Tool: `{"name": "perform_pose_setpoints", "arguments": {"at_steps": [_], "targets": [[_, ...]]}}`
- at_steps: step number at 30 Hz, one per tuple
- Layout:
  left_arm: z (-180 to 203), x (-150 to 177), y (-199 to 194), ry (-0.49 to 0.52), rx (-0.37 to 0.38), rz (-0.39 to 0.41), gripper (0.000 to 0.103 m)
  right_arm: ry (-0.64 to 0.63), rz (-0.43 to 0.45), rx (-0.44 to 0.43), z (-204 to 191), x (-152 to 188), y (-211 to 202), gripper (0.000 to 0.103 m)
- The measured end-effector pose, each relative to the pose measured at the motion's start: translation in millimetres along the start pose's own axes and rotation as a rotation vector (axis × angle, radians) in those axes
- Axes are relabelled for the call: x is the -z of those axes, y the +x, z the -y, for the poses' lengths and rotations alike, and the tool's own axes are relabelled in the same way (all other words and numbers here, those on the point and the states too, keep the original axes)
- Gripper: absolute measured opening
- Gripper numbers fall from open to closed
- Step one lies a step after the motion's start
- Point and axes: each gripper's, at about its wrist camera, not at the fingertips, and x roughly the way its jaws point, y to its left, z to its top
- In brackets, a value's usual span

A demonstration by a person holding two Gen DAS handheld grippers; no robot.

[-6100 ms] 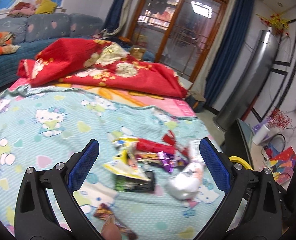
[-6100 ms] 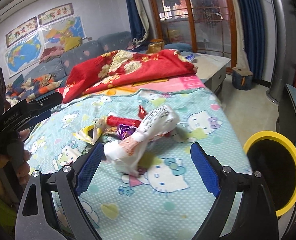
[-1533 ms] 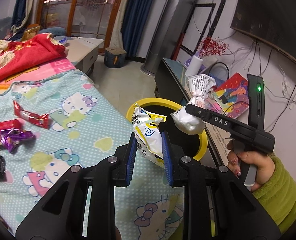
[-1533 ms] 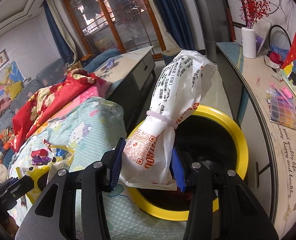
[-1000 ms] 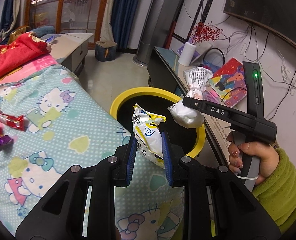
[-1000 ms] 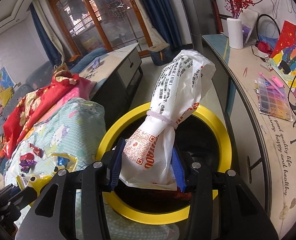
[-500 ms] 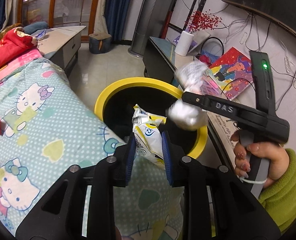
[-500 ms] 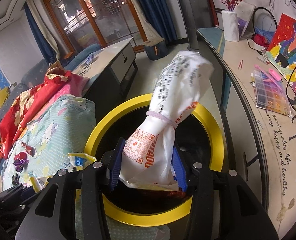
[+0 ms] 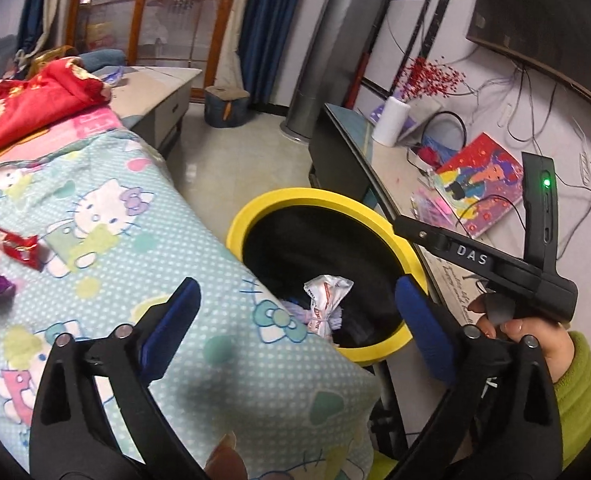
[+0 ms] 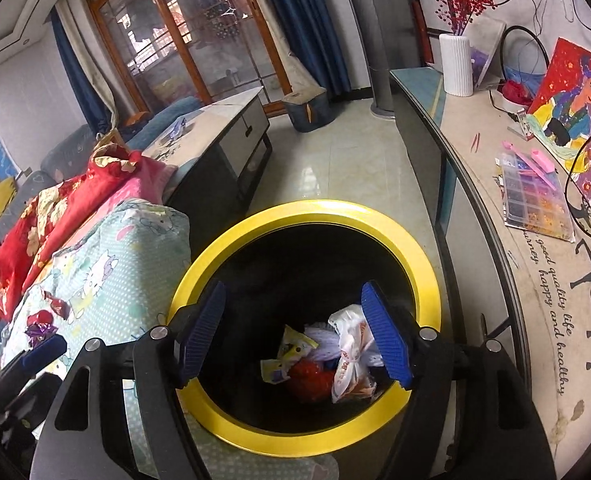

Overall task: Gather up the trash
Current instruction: 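Open both tools over the bin to drop the wrapper and bag, then move both open tools back over the remaining wrappers on the bed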

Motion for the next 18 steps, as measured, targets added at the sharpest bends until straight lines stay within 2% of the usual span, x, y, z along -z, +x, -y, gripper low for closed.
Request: {"name": "perform_pose_setpoints", "arguments": {"at_steps": [18], "targets": [[-20.4,3.4,-46.7,-0.015,-0.099,0.095,0.092,-0.076,0.029,-0.045,-38.0,3.2,-14.0,0.069]]}}
